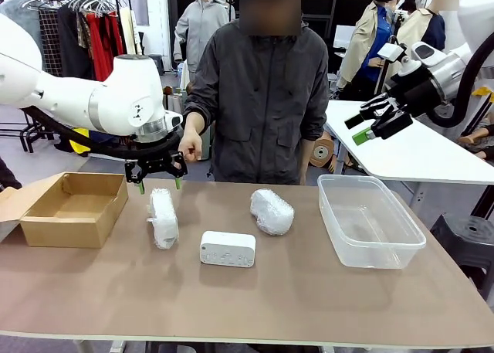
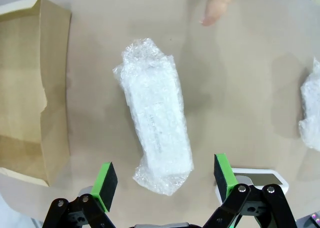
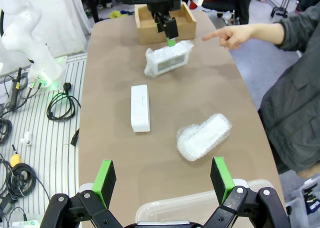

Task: Separate and place wrapped and unwrapped clocks.
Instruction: Pick up the Digital clock indicated by the person.

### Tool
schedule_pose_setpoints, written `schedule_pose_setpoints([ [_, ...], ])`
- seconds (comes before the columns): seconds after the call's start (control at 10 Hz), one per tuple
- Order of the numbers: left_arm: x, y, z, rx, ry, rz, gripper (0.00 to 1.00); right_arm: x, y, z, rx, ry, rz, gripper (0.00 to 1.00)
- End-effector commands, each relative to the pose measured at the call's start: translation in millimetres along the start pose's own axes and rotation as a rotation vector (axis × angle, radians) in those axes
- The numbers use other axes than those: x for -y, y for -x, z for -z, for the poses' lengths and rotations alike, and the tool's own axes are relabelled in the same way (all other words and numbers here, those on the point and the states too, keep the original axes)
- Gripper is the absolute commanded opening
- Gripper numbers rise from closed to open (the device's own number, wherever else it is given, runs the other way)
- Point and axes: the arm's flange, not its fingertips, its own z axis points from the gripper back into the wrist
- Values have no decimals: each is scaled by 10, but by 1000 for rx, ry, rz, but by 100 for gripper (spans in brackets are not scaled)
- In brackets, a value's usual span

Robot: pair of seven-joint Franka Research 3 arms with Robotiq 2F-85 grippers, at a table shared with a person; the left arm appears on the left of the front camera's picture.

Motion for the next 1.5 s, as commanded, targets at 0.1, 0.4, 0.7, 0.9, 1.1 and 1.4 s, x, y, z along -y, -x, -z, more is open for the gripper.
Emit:
schedule_pose_setpoints([
  [0.1, 75, -144, 330, -33, -51, -94, 100, -6, -6, 5, 9, -3, -3, 100],
  [0.4, 155, -197, 537, -54, -50, -107, 100, -6, -6, 5, 9, -3, -3, 100],
  [0.7, 138, -265, 706, -60, -89, -164, 100, -6, -6, 5, 9, -3, -3, 100],
  [0.9, 72, -307, 807, -64, -106, -137, 83, -6, -6, 5, 9, -3, -3, 100],
  [1.1, 51, -320, 821, -64, -106, -145, 44, -6, -6, 5, 9, -3, -3, 100],
  [1.4, 20, -281, 681, -65, -94, -121, 0, -6, -6, 5, 9, -3, -3, 100],
])
